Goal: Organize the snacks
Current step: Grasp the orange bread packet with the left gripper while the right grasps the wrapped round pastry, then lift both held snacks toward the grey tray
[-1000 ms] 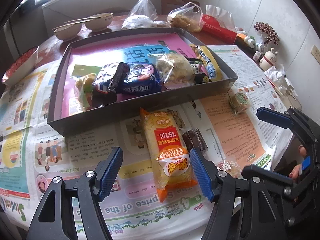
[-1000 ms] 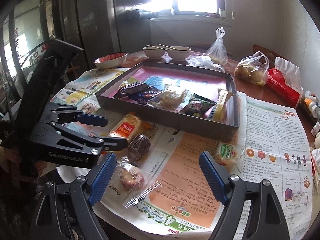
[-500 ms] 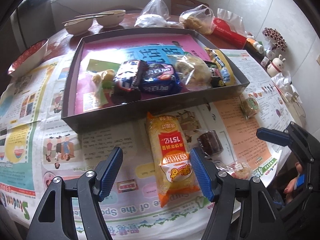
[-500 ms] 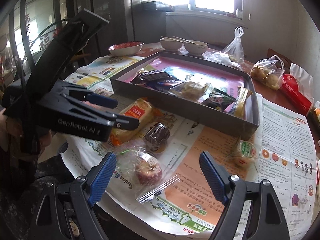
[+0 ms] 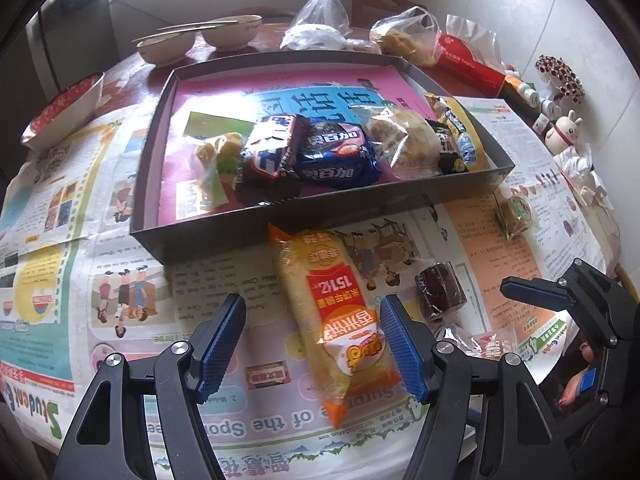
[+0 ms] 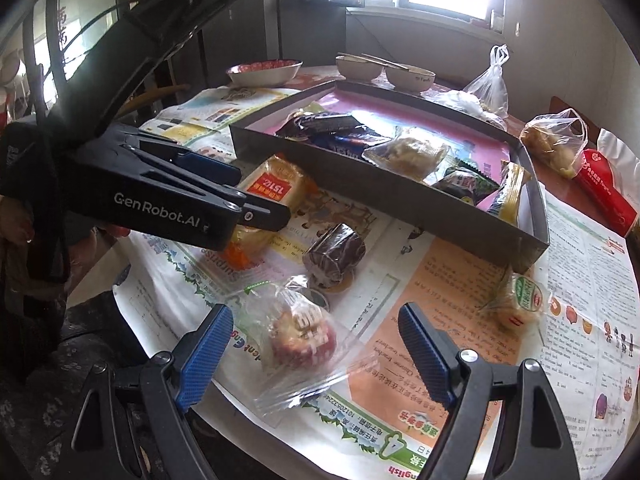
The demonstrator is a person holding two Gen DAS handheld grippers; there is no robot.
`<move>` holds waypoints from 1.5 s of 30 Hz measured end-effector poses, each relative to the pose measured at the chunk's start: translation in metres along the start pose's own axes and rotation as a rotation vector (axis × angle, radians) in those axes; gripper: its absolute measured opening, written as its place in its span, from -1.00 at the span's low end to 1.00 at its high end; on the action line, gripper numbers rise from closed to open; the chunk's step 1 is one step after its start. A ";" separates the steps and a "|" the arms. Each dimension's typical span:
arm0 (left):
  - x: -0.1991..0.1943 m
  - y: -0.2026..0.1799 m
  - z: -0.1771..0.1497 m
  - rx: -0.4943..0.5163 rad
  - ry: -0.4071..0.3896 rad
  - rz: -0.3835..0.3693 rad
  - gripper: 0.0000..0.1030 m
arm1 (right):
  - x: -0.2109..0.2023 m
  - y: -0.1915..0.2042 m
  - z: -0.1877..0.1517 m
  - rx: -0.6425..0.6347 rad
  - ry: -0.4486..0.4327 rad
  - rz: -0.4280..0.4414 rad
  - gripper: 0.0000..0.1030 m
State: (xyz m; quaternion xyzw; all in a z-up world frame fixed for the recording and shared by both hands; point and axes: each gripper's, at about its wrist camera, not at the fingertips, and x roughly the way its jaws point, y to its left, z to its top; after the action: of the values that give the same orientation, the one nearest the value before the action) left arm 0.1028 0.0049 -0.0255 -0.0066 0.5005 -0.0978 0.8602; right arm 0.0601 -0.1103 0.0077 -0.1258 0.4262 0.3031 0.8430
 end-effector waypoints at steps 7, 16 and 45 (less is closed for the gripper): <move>0.006 -0.006 -0.001 0.012 0.015 0.001 0.39 | 0.006 0.005 0.000 -0.017 0.004 -0.003 0.27; 0.006 -0.002 0.000 -0.011 0.003 -0.005 0.39 | 0.008 0.013 -0.002 -0.037 -0.001 0.008 -0.13; -0.045 0.015 0.007 -0.057 -0.189 -0.094 -0.30 | -0.023 -0.032 0.013 0.183 -0.105 0.006 -0.21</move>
State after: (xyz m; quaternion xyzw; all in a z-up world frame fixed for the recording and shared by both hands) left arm 0.0895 0.0273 0.0148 -0.0636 0.4187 -0.1228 0.8975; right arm 0.0779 -0.1388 0.0319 -0.0311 0.4076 0.2717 0.8713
